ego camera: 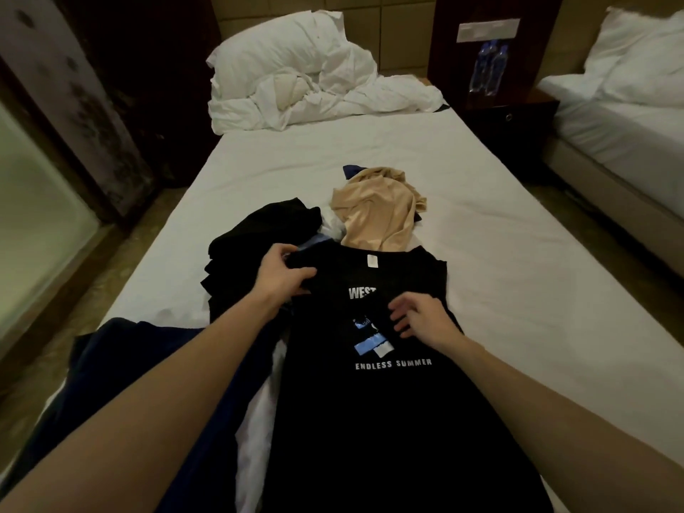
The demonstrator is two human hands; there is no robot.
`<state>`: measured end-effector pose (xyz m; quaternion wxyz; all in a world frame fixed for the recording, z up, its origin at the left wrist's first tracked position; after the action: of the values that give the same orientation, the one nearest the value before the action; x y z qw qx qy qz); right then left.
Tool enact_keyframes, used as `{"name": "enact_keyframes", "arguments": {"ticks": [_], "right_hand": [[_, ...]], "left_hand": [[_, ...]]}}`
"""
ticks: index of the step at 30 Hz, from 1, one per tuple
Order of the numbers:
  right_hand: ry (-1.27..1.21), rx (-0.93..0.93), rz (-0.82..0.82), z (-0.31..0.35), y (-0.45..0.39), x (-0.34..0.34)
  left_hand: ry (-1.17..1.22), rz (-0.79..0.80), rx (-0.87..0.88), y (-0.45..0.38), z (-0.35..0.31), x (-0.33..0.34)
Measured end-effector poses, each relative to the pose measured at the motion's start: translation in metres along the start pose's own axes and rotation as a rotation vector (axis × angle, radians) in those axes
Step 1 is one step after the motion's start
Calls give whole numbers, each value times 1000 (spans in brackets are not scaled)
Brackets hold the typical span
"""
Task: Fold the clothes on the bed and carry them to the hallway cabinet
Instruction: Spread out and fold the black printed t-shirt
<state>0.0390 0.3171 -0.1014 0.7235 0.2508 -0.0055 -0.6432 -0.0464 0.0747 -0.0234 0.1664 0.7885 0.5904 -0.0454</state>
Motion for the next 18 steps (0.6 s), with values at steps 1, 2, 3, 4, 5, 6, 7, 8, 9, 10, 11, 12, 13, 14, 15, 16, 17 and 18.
{"name": "enact_keyframes", "arguments": {"ticks": [1,2,3,4,5,6,7,8,9,10,11,12,13,14,15,16,17,18], "right_hand": [[34,12,-19,-7,5,-4],[60,17,-30,-14,11,-8],[88,18,-32,-20,18,-12],[120,13,-29,-26,25,-16],[156,8,-23,-31,32,-21],[192,1,-18,-36,40,-26],[228,-4,-23,-40,49,-31],[252,-13,-35,-45,57,-34],[271,-16,-43,-50,65,-37],[279,-3,-40,-57,73,-38],[318,33,-30,-64,81,-38],[378,80,-24,-72,90,-37],[444,137,-8,-81,99,-34],[491,201,6,-91,109,-30],[522,265,4,-98,121,-25],[538,329,-18,-104,133,-20],[543,387,-58,-110,146,-15],[530,434,-110,-116,157,-9]], "left_hand": [[45,59,-9,-2,-4,16],[98,141,-27,-2,-7,33],[151,233,-53,-1,-9,48],[191,321,-78,2,-8,60],[205,385,-92,4,-6,68],[191,418,-97,6,0,73],[155,421,-95,10,7,75],[83,394,-87,15,17,74],[-32,355,-71,21,28,71],[-171,320,-56,31,40,67],[-308,298,-48,43,54,63],[-438,293,-53,55,68,58],[-556,299,-71,70,81,54],[-665,313,-107,85,95,51],[-761,329,-152,101,107,49],[-836,341,-194,117,116,49],[-888,337,-223,132,124,49],[-920,311,-241,147,130,50]]}}
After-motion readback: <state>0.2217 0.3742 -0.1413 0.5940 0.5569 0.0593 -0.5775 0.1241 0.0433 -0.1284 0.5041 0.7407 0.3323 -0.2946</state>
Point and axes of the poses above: each hand's wrist, its own y-axis away from the middle knuckle, its own x-axis out of the palm, z = x × y, the point moved 1 cm from there along -y, towards the middle knuckle, and after that the axes turned 14 degrees about z, right-handed, at the moved point
